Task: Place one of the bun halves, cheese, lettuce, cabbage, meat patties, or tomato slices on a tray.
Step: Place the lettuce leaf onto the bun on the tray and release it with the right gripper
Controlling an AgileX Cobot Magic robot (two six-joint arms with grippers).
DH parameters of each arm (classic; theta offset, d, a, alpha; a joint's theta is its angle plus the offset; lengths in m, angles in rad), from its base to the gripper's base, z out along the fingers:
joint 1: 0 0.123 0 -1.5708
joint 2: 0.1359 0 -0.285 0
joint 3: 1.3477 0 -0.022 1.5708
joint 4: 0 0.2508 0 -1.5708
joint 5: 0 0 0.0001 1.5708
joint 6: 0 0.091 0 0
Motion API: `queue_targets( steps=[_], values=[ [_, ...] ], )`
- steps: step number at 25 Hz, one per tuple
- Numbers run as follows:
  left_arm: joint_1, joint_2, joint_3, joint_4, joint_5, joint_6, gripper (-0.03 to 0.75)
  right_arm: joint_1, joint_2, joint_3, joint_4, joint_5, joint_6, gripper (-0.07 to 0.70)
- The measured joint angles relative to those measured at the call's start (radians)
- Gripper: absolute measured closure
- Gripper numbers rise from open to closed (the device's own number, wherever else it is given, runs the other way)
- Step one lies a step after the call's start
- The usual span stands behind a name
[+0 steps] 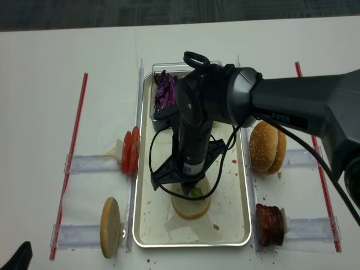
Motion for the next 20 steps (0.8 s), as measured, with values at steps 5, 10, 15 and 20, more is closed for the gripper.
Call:
queue_targets(
  steps=[5,10,15,20],
  values=[
    [0.0,0.0,0.0,0.0,0.0,0.0,0.141,0.0,0.0,0.0,0.0,0.003,0.0,0.608],
    [0.0,0.0,0.0,0.0,0.0,0.0,0.141,0.0,0.0,0.0,0.0,0.012,0.0,0.535],
    [0.0,0.0,0.0,0.0,0.0,0.0,0.141,0.0,0.0,0.0,0.0,0.019,0.021,0.299],
    [0.0,0.0,0.0,0.0,0.0,0.0,0.141,0.0,0.0,0.0,0.0,0.031,0.024,0.131]
  ],
)
